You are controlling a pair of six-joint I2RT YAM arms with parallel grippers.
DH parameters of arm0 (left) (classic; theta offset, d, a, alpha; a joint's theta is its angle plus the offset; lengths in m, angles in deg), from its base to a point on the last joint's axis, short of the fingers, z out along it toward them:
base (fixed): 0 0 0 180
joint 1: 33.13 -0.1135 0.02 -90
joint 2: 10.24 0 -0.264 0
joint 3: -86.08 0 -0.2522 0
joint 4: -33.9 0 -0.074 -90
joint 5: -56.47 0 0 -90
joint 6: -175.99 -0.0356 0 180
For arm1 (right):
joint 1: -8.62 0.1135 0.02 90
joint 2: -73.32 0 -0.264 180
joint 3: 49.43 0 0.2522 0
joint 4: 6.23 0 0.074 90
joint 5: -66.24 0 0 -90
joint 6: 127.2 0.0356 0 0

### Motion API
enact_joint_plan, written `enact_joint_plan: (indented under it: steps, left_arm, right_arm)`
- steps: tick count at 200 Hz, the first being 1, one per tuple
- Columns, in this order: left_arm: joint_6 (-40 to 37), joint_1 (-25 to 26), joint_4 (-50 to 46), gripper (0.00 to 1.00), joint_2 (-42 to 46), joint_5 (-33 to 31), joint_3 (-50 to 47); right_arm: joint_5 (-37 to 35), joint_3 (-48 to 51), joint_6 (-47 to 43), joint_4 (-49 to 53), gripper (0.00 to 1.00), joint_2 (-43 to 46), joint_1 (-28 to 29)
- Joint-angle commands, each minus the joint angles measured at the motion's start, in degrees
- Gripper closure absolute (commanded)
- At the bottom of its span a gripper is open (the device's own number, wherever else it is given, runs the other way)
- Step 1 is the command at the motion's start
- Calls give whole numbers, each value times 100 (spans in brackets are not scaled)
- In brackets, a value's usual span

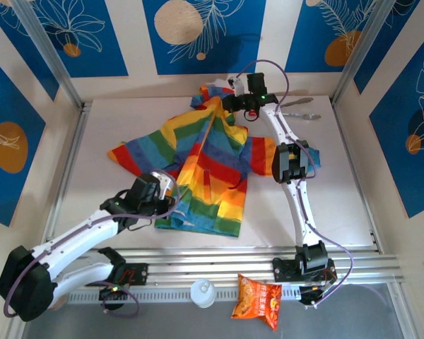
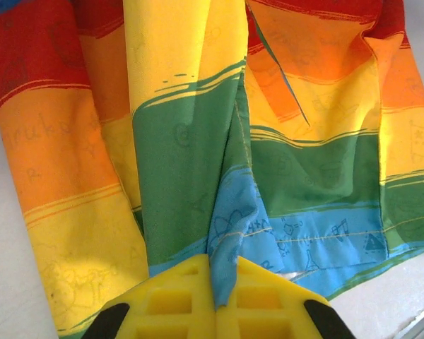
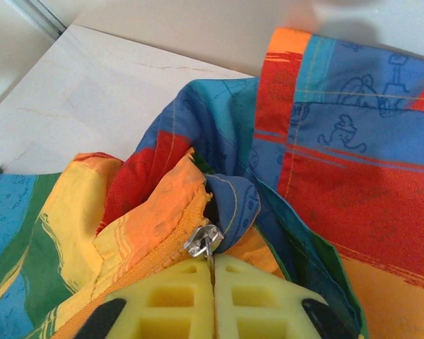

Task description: Zip up the jacket

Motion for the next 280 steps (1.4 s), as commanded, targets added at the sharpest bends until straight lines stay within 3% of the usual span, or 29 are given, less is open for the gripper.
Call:
enact_joint_plan:
  steps: [1,11,34,58,94,128,182,211,239,280]
  left_arm:
    - [178,-50,-327,98,-61,184,-153]
    - [275,-53,-309,85,-60,73,-188]
    - [451,-57,-362,68,65,-230,-232]
    - [571,-69,-760,54,456,-642,-168]
    - [517,-78,-1402,49,1359,-1077,10]
    - [296,-122,-1565,42,2069,-1432,215]
    - [-900,-354,-1615,26,1613,-1875,1345]
    - [-1462,-861,-830,14,1142,-1525,1496]
    - [-1498,-1668,224,0,716,-597,1369]
    - [-1403,-2612,1557,0,145,5,792]
  right_arm:
    - [-561,-252,-83,-147,83,139,-247]
    - [-549,-250,-79,-6,75,177,-239]
    - [-676,-84,-158,344,62,367,-180]
    - [-869,195,-240,645,59,685,-127]
    - [-907,917,-267,973,60,1458,-76]
    - [-1018,2656,-259,496,54,2698,46]
    - [-1216,5788,-68,-658,42,4956,211]
    - [-1453,7384,-92,-1280,39,6247,241]
    - [-1927,8806,-53,-1672,37,7547,193]
    - [-2562,10675,130,-2496,28,9160,-34]
